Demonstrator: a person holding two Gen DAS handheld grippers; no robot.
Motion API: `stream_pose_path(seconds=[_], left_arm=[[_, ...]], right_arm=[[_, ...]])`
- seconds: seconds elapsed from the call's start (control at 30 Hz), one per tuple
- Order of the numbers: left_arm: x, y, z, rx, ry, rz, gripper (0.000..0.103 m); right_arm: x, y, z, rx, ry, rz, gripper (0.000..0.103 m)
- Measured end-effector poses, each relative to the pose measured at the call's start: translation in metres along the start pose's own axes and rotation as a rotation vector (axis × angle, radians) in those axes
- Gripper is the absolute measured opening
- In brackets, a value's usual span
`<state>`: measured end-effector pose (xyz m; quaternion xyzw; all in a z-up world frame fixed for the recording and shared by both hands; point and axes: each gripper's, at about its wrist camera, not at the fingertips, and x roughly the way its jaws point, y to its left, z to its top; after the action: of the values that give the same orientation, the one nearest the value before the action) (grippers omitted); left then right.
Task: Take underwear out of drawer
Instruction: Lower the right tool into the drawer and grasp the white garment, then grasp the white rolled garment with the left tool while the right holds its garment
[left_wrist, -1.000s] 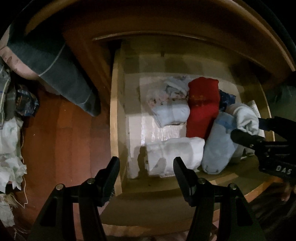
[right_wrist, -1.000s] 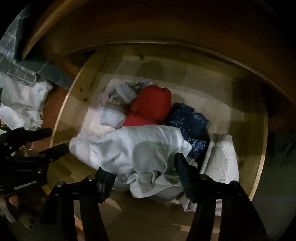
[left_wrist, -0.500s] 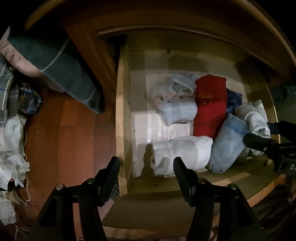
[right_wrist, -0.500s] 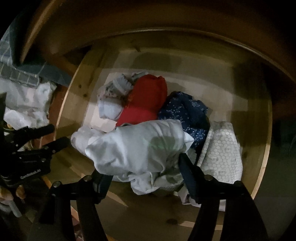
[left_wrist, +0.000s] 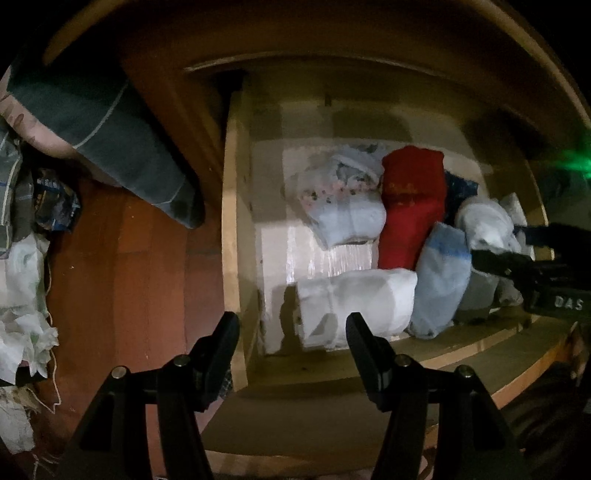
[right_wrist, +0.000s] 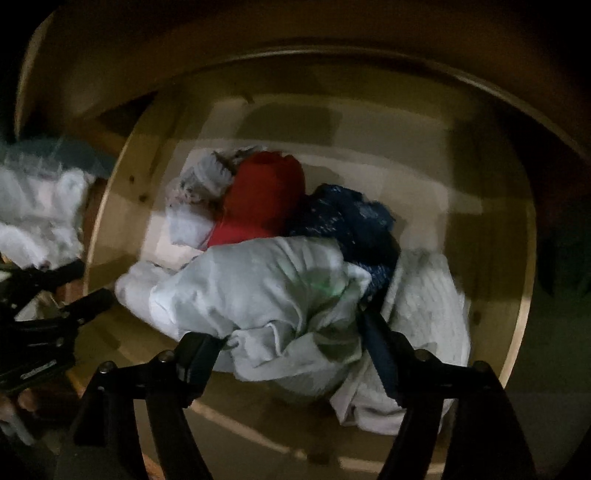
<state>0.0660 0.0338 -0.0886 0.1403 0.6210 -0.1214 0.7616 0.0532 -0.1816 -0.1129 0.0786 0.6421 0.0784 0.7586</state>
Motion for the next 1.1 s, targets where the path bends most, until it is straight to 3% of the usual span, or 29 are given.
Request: stream_pose_path(seconds=[0.13, 0.37, 0.47, 0.63, 0.8, 1.1], left_arm=[[0.002, -0.002, 0.000, 0.007, 0.012, -0.006, 0.062], [0.003, 0.003, 0.004, -0.013, 0.020, -0.046, 0.064], [0.002, 0.000, 0.006, 0.013, 0.017, -0.047, 0.064], [0.001, -0.020, 0.009, 0.121, 0.025, -0.040, 0.064], [0.015, -0.033, 0.024, 0.208, 0.104, -0.054, 0.064], [0.044, -0.030, 0.049, 0.210, 0.226, -0.122, 0.065]], right_arm=[[0.006, 0.002, 0.008, -0.002, 0.025, -0.003, 0.072], [0.004, 0.006, 0.004, 0.004, 0.004, -0.011, 0.051], [-0.005, 0.003, -0.002, 0.018, -0.018, -0.014, 0.047], [-0.024, -0.007, -0.015, 0.082, -0.047, 0.038, 0.047], [-0.043, -0.018, -0.026, 0.142, -0.091, 0.084, 0.047], [-0.040, -0.034, -0.030, 0.214, -0.083, 0.079, 0.048]])
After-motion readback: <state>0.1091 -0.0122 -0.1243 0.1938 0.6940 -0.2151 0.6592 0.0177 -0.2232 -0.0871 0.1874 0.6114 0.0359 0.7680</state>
